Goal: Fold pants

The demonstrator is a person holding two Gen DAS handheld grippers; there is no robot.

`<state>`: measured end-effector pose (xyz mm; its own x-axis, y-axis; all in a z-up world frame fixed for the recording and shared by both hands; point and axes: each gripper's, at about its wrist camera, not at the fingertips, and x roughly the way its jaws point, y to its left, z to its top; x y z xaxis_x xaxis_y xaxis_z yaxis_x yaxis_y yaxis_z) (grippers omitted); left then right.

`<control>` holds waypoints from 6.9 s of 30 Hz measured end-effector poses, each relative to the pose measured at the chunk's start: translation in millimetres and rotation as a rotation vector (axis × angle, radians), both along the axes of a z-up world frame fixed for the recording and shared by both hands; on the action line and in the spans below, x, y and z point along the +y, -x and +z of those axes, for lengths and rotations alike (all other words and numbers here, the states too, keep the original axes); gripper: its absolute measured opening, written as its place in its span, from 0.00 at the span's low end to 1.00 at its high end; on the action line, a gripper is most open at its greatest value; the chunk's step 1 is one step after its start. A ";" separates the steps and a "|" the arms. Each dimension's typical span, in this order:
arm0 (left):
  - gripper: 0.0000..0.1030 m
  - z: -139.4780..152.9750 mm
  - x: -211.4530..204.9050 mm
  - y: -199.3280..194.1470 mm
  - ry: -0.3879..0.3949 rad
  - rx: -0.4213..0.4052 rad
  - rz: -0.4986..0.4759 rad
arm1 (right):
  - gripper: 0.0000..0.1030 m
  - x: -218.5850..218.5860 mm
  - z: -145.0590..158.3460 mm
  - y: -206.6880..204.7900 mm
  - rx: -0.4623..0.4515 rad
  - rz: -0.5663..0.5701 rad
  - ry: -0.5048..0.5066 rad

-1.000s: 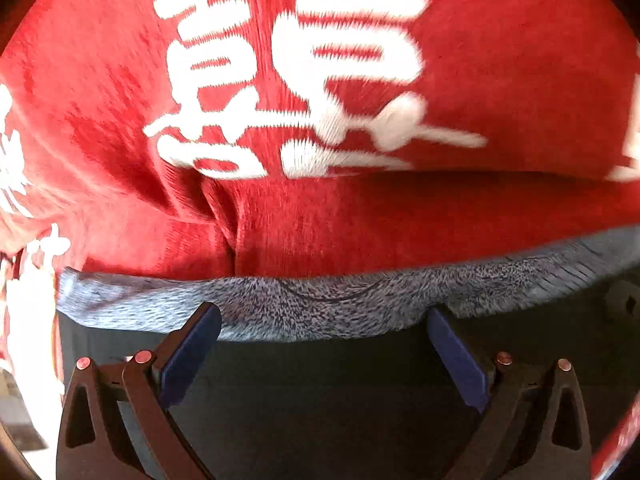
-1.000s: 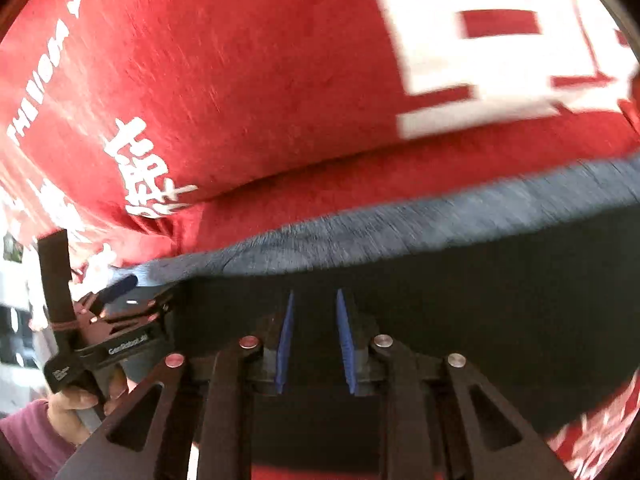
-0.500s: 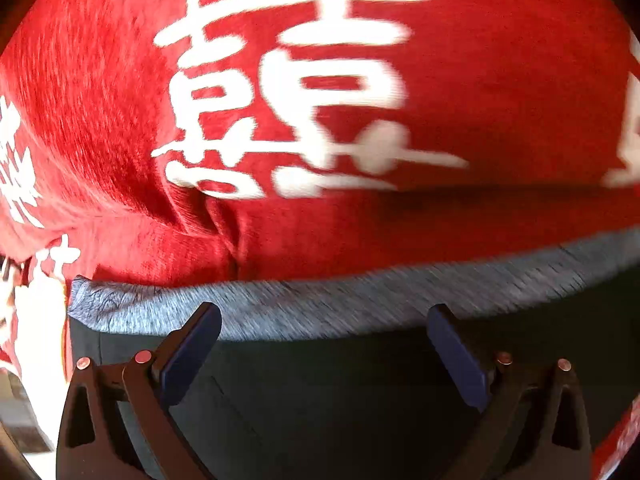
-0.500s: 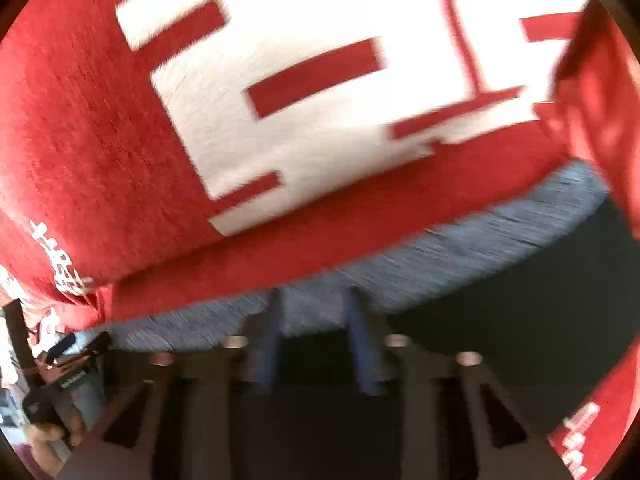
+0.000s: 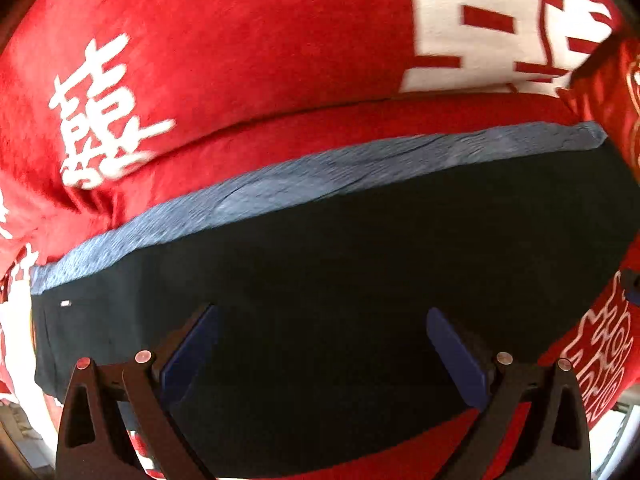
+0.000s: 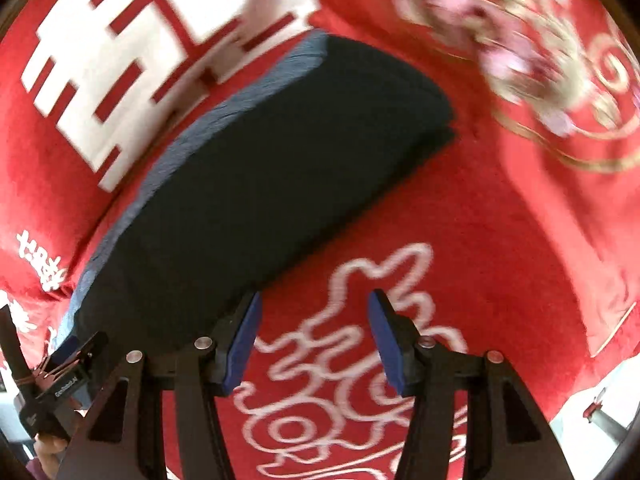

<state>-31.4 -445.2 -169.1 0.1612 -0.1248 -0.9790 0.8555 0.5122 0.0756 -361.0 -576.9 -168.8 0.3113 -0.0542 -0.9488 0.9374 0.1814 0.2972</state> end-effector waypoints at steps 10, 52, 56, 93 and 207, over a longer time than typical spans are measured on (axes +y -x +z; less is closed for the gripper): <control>1.00 -11.9 -33.0 25.3 -0.042 -0.053 0.068 | 0.15 -62.2 -5.2 26.9 -0.113 -0.118 0.047; 1.00 -25.4 -22.9 19.7 -0.074 -0.021 0.077 | 0.54 -10.8 -14.2 46.3 -0.330 -0.020 -0.140; 1.00 -25.4 -24.5 20.7 -0.083 -0.033 0.073 | 0.56 -19.6 -21.1 42.0 -0.387 -0.065 -0.144; 0.76 -15.7 -57.7 82.2 0.034 0.013 -0.074 | 0.14 -36.2 57.9 -30.2 -0.541 0.085 0.096; 0.05 22.4 100.1 -55.3 0.251 0.559 0.046 | 0.60 103.5 31.5 -151.7 -0.320 0.296 -0.128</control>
<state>23.9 -345.0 -146.7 -0.3576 -0.3674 -0.8586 0.7076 0.4934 -0.5058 -209.3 -473.4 -137.3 0.5744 0.1931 -0.7955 0.7078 0.3710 0.6011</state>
